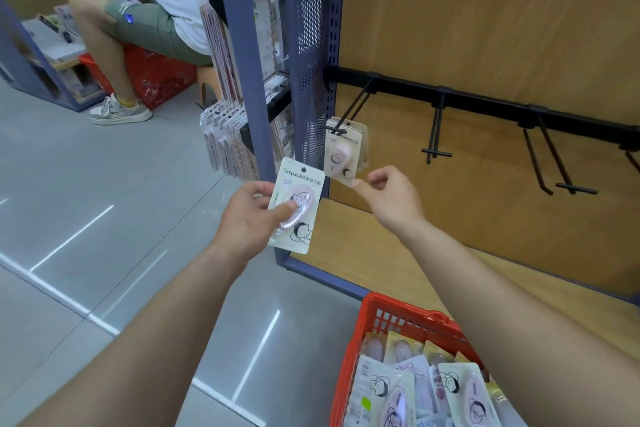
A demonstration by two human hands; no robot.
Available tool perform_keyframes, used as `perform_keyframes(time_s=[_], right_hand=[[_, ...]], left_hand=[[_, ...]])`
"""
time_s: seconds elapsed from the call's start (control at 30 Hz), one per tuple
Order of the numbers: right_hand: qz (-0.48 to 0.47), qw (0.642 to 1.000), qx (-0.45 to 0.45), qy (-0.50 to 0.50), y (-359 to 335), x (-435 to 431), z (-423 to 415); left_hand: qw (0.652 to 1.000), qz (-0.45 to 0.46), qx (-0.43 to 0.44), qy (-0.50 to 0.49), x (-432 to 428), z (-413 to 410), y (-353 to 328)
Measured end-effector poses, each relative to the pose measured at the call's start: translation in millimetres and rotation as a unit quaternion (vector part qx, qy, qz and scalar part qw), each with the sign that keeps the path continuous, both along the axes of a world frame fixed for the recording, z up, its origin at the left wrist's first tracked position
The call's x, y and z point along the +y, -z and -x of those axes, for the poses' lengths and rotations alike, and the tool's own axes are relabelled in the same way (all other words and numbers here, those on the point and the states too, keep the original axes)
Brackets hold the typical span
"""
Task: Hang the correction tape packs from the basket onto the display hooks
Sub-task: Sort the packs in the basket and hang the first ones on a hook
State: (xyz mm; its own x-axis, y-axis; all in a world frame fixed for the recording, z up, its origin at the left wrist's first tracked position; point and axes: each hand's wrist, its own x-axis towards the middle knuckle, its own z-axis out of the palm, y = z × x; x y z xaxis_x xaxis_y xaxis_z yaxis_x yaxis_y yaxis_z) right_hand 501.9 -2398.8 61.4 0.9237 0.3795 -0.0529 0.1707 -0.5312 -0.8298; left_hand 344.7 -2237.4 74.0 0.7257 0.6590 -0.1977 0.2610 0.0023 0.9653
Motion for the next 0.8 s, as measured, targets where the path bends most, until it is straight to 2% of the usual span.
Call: perform_keyframes(time_s=[0.13, 0.27, 0.57, 0.8], right_hand=[[0.045, 0.996, -0.023, -0.072, -7, -26, 17], [0.073, 0.993, -0.026, -0.091, -6, -45, 21], [0.107, 0.989, -0.041, -0.094, 13, -66, 17], [0.115, 0.988, -0.029, -0.100, 31, -73, 14]], left_hand=[[0.999, 0.006, -0.021, 0.047, 11, -28, -1], [0.995, -0.006, -0.030, 0.098, 14, -55, -1], [0.996, -0.011, -0.053, 0.077, 24, -77, 8], [0.993, -0.039, -0.060, 0.099, 24, -87, 6]])
